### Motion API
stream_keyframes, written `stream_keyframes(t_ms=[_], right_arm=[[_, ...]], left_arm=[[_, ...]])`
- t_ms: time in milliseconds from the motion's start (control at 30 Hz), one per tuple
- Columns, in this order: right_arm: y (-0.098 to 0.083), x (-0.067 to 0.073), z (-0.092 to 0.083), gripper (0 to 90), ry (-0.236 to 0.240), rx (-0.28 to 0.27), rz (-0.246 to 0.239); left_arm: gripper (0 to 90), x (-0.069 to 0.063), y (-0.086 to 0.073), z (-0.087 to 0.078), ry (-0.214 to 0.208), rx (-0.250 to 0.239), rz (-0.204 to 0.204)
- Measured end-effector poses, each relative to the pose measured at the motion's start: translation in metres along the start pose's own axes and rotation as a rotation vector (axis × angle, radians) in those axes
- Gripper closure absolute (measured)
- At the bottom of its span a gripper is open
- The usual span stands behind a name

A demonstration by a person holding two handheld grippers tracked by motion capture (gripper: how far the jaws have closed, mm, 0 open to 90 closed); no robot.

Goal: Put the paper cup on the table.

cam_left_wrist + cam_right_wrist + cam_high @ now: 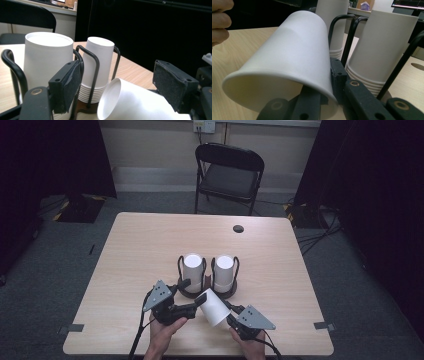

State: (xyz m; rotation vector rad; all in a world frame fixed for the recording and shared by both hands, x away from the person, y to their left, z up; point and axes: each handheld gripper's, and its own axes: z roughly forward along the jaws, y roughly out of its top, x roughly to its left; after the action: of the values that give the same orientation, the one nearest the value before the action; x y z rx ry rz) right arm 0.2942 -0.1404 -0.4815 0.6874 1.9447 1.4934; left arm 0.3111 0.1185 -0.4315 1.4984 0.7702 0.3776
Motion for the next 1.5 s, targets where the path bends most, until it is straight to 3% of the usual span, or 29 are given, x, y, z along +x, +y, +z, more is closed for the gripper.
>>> stream_keyframes(t_ms=[167,300,467,600,1100,1300,1500], right_arm=[[0.001,-0.004,-0.001,86.6,0.0,0.029,0.017],[0.003,-0.007,-0.002,86.7,0.001,0.06,0.028],[0.004,-0.01,-0.003,86.7,0.01,0.087,0.045],[0.005,-0.013,-0.003,86.6,0.028,0.115,0.05],[0.015,-0.026,-0.001,86.7,0.104,0.221,0.084],[0.018,-0.029,0.001,87.0,0.134,0.273,0.082],[0.019,-0.032,0.005,87.0,0.164,0.326,0.089]], left_arm=[[20.7,0.002,-0.003,-0.002,0.001,-0.002,0.039],[20.3,0.003,-0.006,-0.003,0.024,0.004,0.074],[18.3,0.006,-0.009,-0.006,0.005,0.001,0.078],[17.8,0.007,-0.01,-0.007,-0.004,0.018,0.088],[15.7,0.009,-0.013,-0.009,-0.007,0.095,0.188],[15.6,0.01,-0.015,-0.009,0.003,0.118,0.203],[15.8,0.009,-0.017,-0.01,-0.016,0.152,0.241]])
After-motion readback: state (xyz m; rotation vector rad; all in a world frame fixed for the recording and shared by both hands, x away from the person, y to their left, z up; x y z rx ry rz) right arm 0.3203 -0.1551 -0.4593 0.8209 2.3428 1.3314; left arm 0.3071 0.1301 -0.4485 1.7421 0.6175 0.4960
